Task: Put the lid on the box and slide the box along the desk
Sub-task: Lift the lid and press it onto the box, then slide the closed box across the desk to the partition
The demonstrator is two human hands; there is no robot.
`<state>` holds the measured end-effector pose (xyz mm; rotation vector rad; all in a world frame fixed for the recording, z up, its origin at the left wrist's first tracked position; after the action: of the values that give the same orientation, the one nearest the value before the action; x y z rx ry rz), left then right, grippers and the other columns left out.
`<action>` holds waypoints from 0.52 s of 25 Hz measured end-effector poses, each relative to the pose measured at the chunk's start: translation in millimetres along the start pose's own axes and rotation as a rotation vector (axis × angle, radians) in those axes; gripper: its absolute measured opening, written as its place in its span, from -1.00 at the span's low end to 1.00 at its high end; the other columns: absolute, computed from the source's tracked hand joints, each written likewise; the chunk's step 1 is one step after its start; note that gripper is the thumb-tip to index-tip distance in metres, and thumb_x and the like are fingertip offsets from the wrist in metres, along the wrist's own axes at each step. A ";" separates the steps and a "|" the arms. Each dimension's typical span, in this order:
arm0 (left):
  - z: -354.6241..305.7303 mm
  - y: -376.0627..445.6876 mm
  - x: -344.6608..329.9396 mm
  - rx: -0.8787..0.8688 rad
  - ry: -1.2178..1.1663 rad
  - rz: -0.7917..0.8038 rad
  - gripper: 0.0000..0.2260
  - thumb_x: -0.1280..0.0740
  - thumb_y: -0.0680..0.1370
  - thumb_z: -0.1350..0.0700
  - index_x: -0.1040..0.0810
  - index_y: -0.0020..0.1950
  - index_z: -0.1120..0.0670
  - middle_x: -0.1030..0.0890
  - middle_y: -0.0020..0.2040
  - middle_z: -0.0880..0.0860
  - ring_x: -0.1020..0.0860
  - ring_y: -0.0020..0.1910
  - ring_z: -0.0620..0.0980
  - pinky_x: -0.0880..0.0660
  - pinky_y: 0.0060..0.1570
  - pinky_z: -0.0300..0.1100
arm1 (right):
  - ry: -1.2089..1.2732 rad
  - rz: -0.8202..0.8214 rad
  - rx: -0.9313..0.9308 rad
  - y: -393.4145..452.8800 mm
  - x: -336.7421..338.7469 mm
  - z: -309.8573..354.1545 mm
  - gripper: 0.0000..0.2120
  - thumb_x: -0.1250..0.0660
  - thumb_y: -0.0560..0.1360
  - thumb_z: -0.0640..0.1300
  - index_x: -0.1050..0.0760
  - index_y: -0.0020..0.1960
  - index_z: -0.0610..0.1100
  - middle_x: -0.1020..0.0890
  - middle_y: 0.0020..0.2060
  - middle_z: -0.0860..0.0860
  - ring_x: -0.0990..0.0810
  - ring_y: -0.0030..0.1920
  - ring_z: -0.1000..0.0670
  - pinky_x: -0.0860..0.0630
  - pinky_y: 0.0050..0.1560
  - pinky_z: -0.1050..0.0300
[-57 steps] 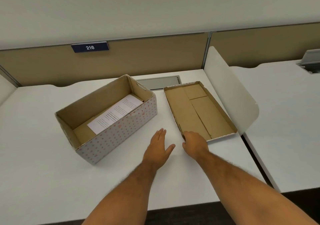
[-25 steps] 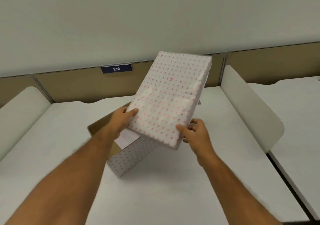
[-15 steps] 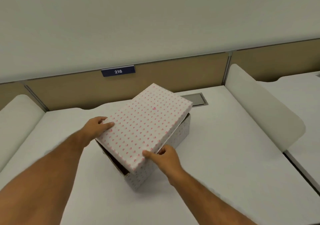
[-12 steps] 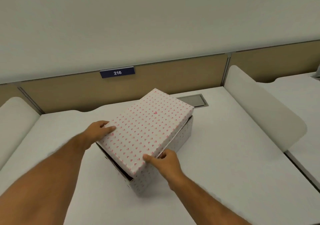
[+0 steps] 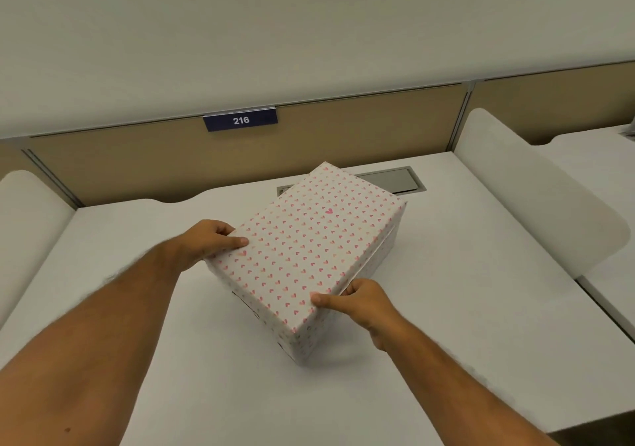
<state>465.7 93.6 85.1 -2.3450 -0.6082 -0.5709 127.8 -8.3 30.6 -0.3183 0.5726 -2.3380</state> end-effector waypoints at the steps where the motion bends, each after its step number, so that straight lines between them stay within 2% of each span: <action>1: 0.4 1.2 0.5 -0.006 0.009 0.003 -0.67 -0.61 0.46 -0.06 -0.72 0.11 0.11 -0.77 0.06 0.07 -0.75 0.04 0.15 -0.69 0.09 0.03 | -0.015 0.006 -0.004 2.2 0.1 0.5 -0.51 -0.81 0.18 0.14 -0.67 -0.06 -0.04 -0.76 -0.23 0.31 -0.70 -0.01 0.11 -0.54 -0.42 0.45; 3: 0.0 2.4 3.4 -0.010 0.016 0.016 -0.68 -0.61 0.46 -0.05 -0.73 0.11 0.11 -0.78 0.05 0.06 -0.76 0.00 0.13 -0.70 0.08 0.02 | -0.058 0.023 -0.006 6.4 -0.3 0.3 -0.50 -0.80 0.18 0.17 -0.66 -0.06 -0.02 -0.75 -0.25 0.33 -0.69 -0.01 0.12 -0.52 -0.44 0.46; 6: 2.3 2.6 8.0 0.009 -0.001 0.045 -0.66 -0.62 0.46 0.02 -0.71 0.14 0.15 -0.78 0.08 0.09 -0.76 0.03 0.16 -0.69 0.15 0.09 | -0.084 -0.022 -0.003 10.3 2.1 -0.9 -0.51 -0.73 0.22 0.31 -0.62 -0.09 0.05 -0.76 -0.22 0.20 -0.67 -0.02 0.12 -0.50 -0.47 0.41; 9: 3.4 4.9 0.9 0.047 0.076 0.057 -0.59 -0.60 0.49 0.12 -0.62 0.31 0.13 -0.68 0.25 0.11 -0.66 0.21 0.20 -0.61 0.27 0.13 | -0.099 -0.063 -0.022 12.6 4.0 -6.8 -0.56 -0.63 0.37 0.33 -0.64 0.00 0.04 -0.73 -0.04 0.16 -0.66 -0.02 0.12 -0.51 -0.31 0.40; 11: -2.6 7.2 -7.4 0.073 0.143 0.081 -0.50 -0.55 0.52 0.17 -0.54 0.45 0.08 -0.59 0.38 0.12 -0.58 0.32 0.21 -0.56 0.32 0.11 | -0.135 -0.038 -0.078 12.6 4.0 -15.2 -0.58 -0.61 0.39 0.33 -0.60 -0.01 0.05 -0.72 0.00 0.11 -0.65 0.01 0.10 -0.57 -0.15 0.28; 13: -19.9 10.7 -14.2 0.019 0.225 0.083 -0.40 -0.52 0.55 0.12 -0.43 0.56 0.02 -0.51 0.50 0.10 -0.52 0.40 0.20 -0.48 0.42 0.12 | -0.206 -0.024 -0.088 12.7 7.9 -14.5 -0.52 -0.60 0.37 0.38 -0.54 0.03 0.09 -0.70 0.06 0.10 -0.67 0.02 0.07 -0.60 -0.17 0.22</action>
<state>455.5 69.0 86.4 -2.2362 -0.4099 -0.7735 123.9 -17.6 12.4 -0.6020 0.5732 -2.2714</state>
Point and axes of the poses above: each hand's wrist, its own y-axis towards the middle knuckle, its own x-axis out of the back of the hand, z = x × y, the point moved 9 cm from there along y, towards the middle knuckle
